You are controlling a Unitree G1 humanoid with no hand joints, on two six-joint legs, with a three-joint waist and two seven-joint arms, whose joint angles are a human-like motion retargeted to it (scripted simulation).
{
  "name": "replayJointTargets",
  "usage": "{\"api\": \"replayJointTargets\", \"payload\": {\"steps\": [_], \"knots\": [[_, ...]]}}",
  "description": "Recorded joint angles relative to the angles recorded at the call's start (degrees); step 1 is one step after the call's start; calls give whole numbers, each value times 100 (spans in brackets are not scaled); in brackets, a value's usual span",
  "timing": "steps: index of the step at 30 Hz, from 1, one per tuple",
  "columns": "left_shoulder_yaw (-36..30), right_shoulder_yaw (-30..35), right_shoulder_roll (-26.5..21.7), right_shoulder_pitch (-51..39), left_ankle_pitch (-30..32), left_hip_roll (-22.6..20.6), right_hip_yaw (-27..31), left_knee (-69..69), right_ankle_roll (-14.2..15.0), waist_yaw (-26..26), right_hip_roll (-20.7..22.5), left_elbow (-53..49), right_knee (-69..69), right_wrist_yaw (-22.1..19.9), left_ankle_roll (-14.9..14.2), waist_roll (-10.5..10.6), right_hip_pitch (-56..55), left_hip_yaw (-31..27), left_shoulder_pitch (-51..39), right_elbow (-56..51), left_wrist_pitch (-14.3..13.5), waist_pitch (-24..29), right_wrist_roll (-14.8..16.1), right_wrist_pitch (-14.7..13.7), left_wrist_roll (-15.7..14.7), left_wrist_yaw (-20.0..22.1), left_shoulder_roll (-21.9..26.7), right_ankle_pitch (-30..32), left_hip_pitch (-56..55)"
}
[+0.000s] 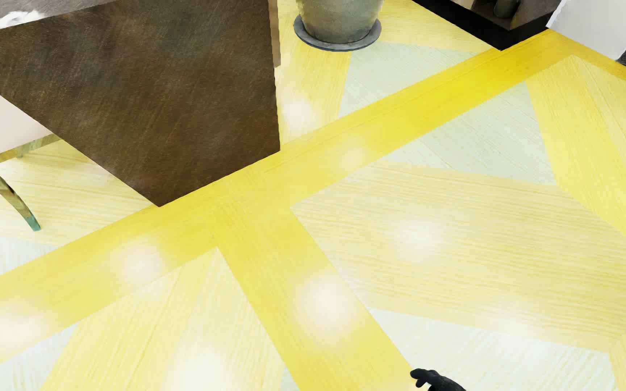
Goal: Walk to the chair
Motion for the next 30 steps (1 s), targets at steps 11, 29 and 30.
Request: {"api": "replayJointTargets", "payload": {"steps": [11,29,30], "knots": [[-430,13,-272,1363,-300,-1988,634,-725,-1642,-200,-1954,603,3652,8,459,-495,-1427,508,-1324,-487,-356,87,294,210,374,-190,104,637,969],[-2541,-850,116,1778,1095,-4036,384,445,-2142,-615,1141,249,1178,-173,397,-150,-2377,-2774,-1419,-456,-398,-24,342,412,223,-973,402,553,2541],[-2364,-1003,162,1661,1578,-3886,267,1331,-2042,-652,1029,489,1237,-270,-1031,-80,-2143,-2498,-1260,-414,-209,-33,414,408,105,-1019,434,340,2185]]}}
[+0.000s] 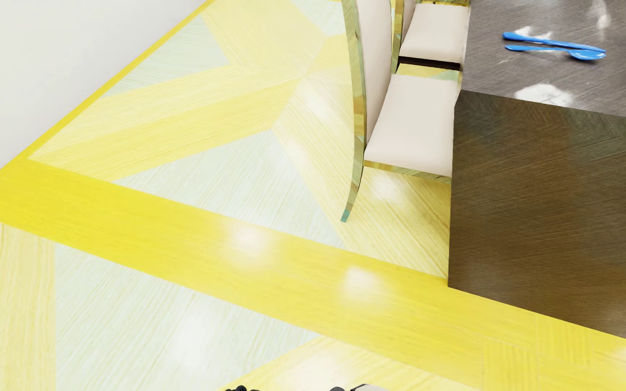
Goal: Walk to the chair
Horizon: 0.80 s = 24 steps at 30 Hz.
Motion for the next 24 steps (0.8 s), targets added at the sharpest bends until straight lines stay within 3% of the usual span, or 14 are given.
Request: {"api": "replayJointTargets", "payload": {"steps": [1,3,5,9,12,14,15,16,17,18,20,21,22,24], "knots": [[47,-58,34,-147,173,392,-124,864,112,-31,-73,248,-27,-57,-166,59,258,472,110,63,103,-6,7,13,25,-163,138,-157,-470],[63,119,16,-509,-501,1585,-231,2067,354,16,-105,445,-179,-22,523,175,780,1405,391,86,65,-13,-162,-100,280,-406,488,-392,-1373],[302,406,-32,-805,-729,2580,-185,2305,574,177,9,328,-418,23,940,271,1281,1811,765,-71,44,-7,-382,-485,360,-457,763,-553,-2117],[1451,959,-44,-1328,-842,3563,462,243,984,612,167,-232,-668,54,1304,372,1904,2120,1451,-961,131,-26,-292,-994,-225,-268,609,-870,-3038],[1839,1309,19,-1674,-681,3250,1275,-1817,1294,907,116,-429,-762,100,1115,346,2128,1137,1736,-1346,146,-49,-104,-896,-393,-210,145,-989,-3498],[1606,1579,95,-1732,-475,3300,1872,-2674,1526,965,69,-411,-715,90,442,310,2233,580,1789,-1448,-85,-52,-69,-900,-15,-344,105,-1140,-3633],[1502,1695,139,-1687,-216,3427,2212,-2955,1661,971,35,-393,-669,120,416,286,2282,194,1763,-1453,-139,-55,-22,-900,228,-337,153,-1312,-3621],[1511,1806,140,-1628,-18,3554,2607,-3046,1787,964,-21,-385,-536,171,652,260,2284,-303,1710,-1413,-133,-60,16,-880,339,-284,188,-1550,-3557],[1571,1914,95,-1547,337,3652,3033,-2875,1940,932,-76,-352,-299,194,306,243,2241,-773,1627,-1344,-132,-67,52,-885,326,-285,259,-1786,-3436],[1592,1966,-28,-1445,154,3643,3415,-2362,2095,845,-167,-268,-73,208,-119,247,2190,-613,1479,-1240,-116,-61,35,-852,344,-267,353,-1915,-3414],[1623,1465,-241,-1078,-698,3573,4055,-1178,2130,631,-426,40,419,-53,-141,179,2062,-175,928,-953,62,16,155,-579,509,-291,488,-1583,-3546],[1669,816,-82,-813,-920,3462,4158,-996,1930,564,-561,133,638,-540,-137,121,1977,-17,557,-674,211,50,353,-191,623,-323,561,-1129,-3473],[1716,57,226,-561,-1005,3377,4139,-1071,1619,547,-665,191,805,-1104,-48,81,1812,180,54,-394,460,65,731,228,725,-367,612,-570,-3313],[1874,-901,531,-403,-937,3376,3668,-1584,1196,591,-890,-242,1022,-1484,180,24,1383,693,-627,439,350,54,1412,912,691,-202,927,40,-2879]]}}
